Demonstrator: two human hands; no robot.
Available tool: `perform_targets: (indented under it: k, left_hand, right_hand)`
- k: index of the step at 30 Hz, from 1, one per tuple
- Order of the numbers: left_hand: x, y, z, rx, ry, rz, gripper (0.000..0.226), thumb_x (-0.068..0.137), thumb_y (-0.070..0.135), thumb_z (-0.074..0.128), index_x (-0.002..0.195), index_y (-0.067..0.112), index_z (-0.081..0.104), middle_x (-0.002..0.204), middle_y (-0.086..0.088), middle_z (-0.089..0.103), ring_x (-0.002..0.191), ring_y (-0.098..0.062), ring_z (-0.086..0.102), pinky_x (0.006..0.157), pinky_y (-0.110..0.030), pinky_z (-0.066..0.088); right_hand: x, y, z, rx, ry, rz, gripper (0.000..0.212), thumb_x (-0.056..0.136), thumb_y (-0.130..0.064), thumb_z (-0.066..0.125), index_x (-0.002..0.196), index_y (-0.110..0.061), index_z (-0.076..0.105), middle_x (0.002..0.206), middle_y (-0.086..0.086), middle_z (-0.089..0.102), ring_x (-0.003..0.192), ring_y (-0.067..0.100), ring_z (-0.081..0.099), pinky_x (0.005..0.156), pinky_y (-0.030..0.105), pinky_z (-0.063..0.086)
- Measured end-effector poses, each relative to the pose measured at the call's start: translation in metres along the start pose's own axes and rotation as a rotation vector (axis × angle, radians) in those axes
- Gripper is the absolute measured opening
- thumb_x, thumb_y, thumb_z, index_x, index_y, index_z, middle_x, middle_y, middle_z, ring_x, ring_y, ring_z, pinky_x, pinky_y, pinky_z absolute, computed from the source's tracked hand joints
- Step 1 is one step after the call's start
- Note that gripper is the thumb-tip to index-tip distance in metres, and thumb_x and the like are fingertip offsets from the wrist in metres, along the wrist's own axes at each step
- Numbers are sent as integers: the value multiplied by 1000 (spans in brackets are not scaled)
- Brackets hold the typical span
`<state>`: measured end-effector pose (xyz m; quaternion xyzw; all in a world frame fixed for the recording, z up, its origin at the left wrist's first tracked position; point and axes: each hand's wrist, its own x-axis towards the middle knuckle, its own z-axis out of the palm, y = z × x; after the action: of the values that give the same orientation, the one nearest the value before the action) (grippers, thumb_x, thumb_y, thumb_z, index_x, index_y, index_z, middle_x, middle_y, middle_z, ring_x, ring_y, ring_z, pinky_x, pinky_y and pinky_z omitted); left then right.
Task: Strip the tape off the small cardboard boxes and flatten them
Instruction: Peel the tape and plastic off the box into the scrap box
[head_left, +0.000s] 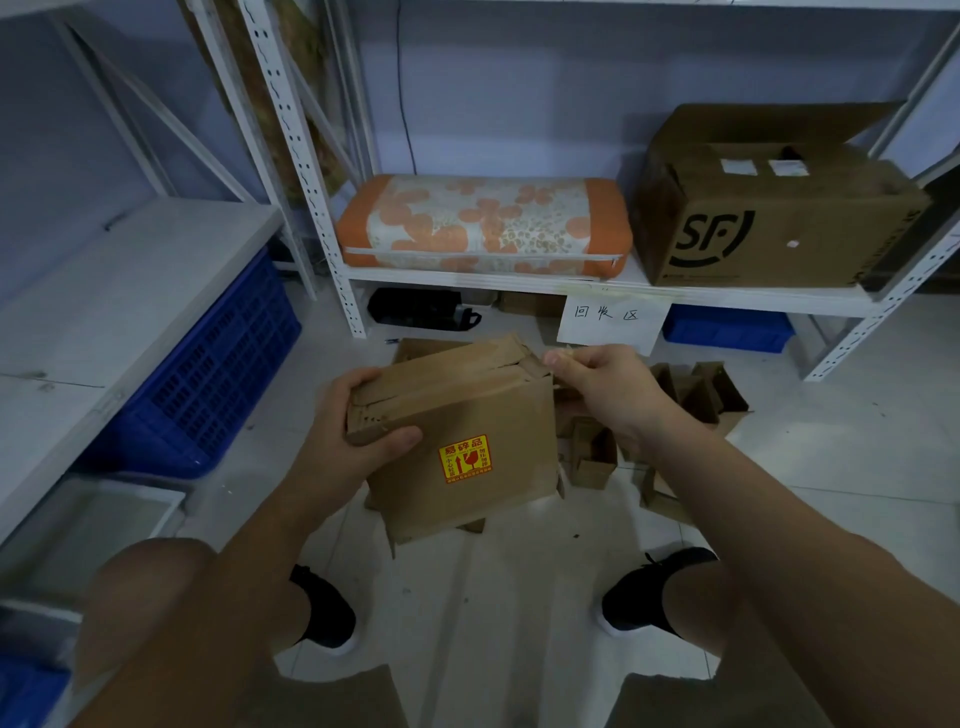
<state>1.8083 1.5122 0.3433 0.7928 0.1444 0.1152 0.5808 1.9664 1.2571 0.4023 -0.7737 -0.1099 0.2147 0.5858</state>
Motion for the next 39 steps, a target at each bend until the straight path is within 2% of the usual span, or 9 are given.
perform_targets:
  k: [4, 8, 11, 13, 19, 22, 26, 34, 39]
  left_hand:
    - [5, 6, -14, 198, -124, -33, 106, 54, 73, 78, 148, 41, 41, 138, 15, 39, 120, -4, 48, 91, -24, 49]
    - [14, 17, -25, 351, -264, -87, 119, 55, 79, 74, 158, 38, 31, 157, 20, 18, 135, -8, 33, 103, -25, 39]
    - [19, 28, -29, 414, -354, -113, 115, 60, 79, 71, 159, 38, 29, 150, 14, 30, 129, -7, 41, 93, -15, 39]
    - [21, 33, -32, 480, -397, -110, 116, 58, 85, 65, 159, 41, 29, 146, 12, 35, 127, -9, 44, 95, -19, 41]
    - [28, 46, -27, 599, -464, -121, 131, 50, 103, 54, 162, 44, 21, 148, 7, 37, 129, -15, 46, 104, -32, 43]
    - [34, 57, -25, 635, -505, -130, 126, 53, 101, 53, 162, 44, 23, 154, 7, 40, 132, -16, 47, 108, -35, 43]
    - [39, 73, -17, 689, -605, -129, 114, 68, 91, 62, 163, 43, 19, 162, 7, 37, 133, -12, 46, 99, -23, 37]
    - [51, 80, 18, 750, -477, -85, 119, 66, 80, 63, 162, 43, 5, 155, -2, 25, 136, -27, 38, 111, -50, 45]
    - [64, 104, 50, 691, -422, 19, 129, 62, 86, 71, 163, 42, 5, 151, 4, 27, 138, -25, 38, 112, -49, 43]
  right_hand:
    - [-2, 2, 1, -69, 49, -57, 27, 100, -24, 63, 100, 0, 75, 92, 8, 77, 73, 3, 72, 57, 9, 51]
    - [-3, 3, 5, -69, 103, -77, 23, 100, -21, 63, 97, -1, 75, 90, 11, 76, 72, 8, 72, 57, 9, 51]
    - [-4, 1, 8, -40, 148, -72, 23, 101, -21, 61, 98, -2, 74, 91, 11, 75, 72, 10, 72, 56, 10, 51]
    - [-5, 0, 9, -36, 163, -65, 23, 101, -22, 60, 99, -4, 74, 91, 9, 75, 74, 8, 72, 56, 10, 52]
    - [-3, 0, 9, -66, 261, -41, 30, 101, -31, 60, 96, -3, 71, 91, 7, 71, 85, 19, 66, 88, 47, 59]
    - [-7, 0, 7, -76, 326, -61, 31, 102, -33, 59, 95, -5, 70, 97, 9, 69, 91, 21, 64, 91, 51, 56]
    - [-8, -2, 3, -49, 382, -93, 33, 101, -36, 58, 93, -6, 69, 95, 12, 70, 96, 28, 65, 88, 50, 55]
    - [-4, -10, 3, 38, 496, -110, 34, 100, -39, 58, 90, -8, 67, 89, 12, 69, 90, 29, 65, 87, 54, 55]
    - [-8, -11, 12, 92, 392, -176, 33, 99, -33, 62, 96, 0, 67, 93, 22, 69, 93, 38, 65, 86, 58, 54]
